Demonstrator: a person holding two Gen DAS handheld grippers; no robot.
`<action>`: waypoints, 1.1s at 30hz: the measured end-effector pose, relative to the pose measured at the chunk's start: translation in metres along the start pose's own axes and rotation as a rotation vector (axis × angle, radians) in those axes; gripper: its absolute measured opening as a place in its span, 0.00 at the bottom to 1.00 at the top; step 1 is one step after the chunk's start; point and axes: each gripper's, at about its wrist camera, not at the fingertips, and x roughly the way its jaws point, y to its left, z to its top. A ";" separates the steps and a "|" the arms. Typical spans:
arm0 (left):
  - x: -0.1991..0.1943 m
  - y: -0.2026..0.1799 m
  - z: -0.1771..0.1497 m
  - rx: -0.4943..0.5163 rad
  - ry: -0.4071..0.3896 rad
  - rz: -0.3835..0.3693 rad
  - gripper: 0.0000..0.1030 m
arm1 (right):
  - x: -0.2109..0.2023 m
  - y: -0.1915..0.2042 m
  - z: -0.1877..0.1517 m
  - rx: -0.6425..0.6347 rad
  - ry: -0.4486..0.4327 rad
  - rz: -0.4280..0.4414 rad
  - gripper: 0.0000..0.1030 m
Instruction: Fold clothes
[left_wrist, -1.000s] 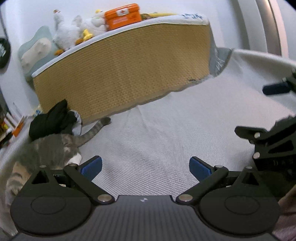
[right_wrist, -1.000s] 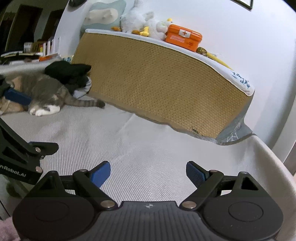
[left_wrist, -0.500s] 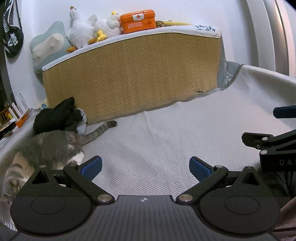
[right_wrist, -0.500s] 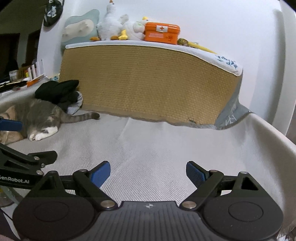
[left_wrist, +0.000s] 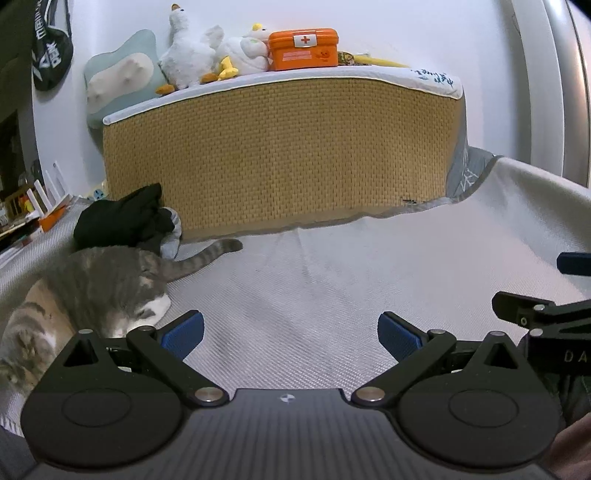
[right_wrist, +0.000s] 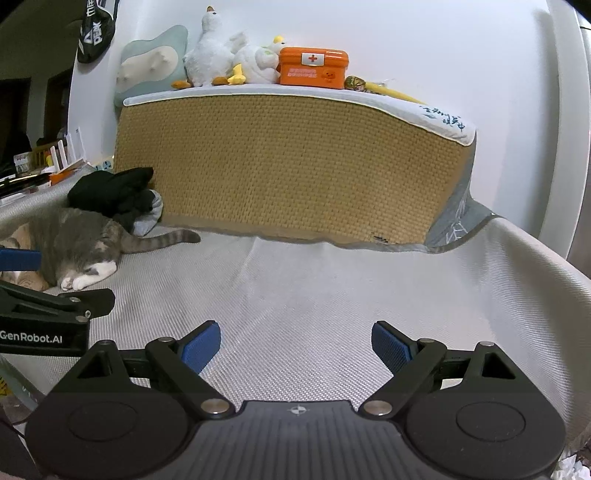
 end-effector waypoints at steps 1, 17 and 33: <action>0.000 0.000 0.000 -0.006 0.001 -0.002 1.00 | 0.000 0.000 0.000 0.003 0.001 -0.003 0.89; -0.011 -0.005 0.002 -0.030 0.010 -0.023 1.00 | -0.007 -0.004 0.008 0.039 0.043 -0.027 0.89; -0.024 -0.004 0.005 -0.055 -0.002 -0.002 1.00 | -0.016 -0.002 0.008 0.012 0.033 -0.037 0.89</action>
